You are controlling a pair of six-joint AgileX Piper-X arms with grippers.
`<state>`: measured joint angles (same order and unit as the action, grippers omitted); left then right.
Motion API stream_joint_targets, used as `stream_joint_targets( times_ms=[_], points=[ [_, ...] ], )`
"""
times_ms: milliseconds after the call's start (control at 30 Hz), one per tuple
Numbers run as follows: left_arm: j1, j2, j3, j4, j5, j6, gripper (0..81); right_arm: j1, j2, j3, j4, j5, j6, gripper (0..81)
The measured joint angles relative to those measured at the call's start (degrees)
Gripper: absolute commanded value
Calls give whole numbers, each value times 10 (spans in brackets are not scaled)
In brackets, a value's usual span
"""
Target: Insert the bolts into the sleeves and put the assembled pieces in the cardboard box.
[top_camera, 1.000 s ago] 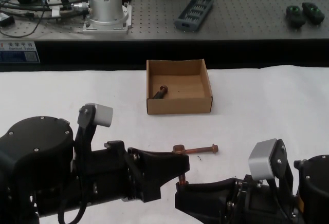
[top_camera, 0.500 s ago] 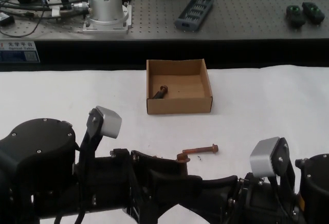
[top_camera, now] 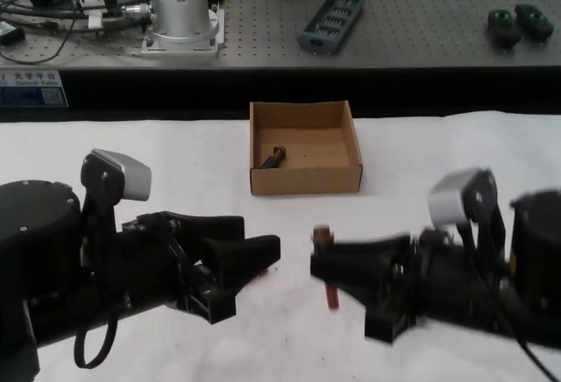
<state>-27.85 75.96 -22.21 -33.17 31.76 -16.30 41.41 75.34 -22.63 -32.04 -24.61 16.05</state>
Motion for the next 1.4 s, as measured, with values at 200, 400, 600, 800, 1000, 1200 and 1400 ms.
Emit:
stream_joint_targets(
  times_ms=[200, 400, 600, 800, 1000, 1200, 1400],
  points=[
    [1, 0, 0, -1, -24, -2, 429, -73, 20, -98, 78, -21, -47, 43],
    [1, 0, 0, -1, -27, -23, 429, -136, 117, -208, 99, -53, -58, 43],
    [1, 0, 0, -2, -27, -30, 429, -160, 210, -326, 150, -78, -58, 43],
    [1, 0, 0, -18, -7, -31, 429, -160, 322, -470, 225, -98, -60, 43],
    [1, 0, 0, -30, 12, -42, 429, -160, 374, -540, 259, -101, -60, 43],
    [1, 0, 0, -35, 15, -68, 429, -160, 440, -624, 320, -90, -60, 43],
    [1, 0, 0, -45, 15, -86, 429, -160, 469, -661, 378, -67, -60, 43]
  ],
)
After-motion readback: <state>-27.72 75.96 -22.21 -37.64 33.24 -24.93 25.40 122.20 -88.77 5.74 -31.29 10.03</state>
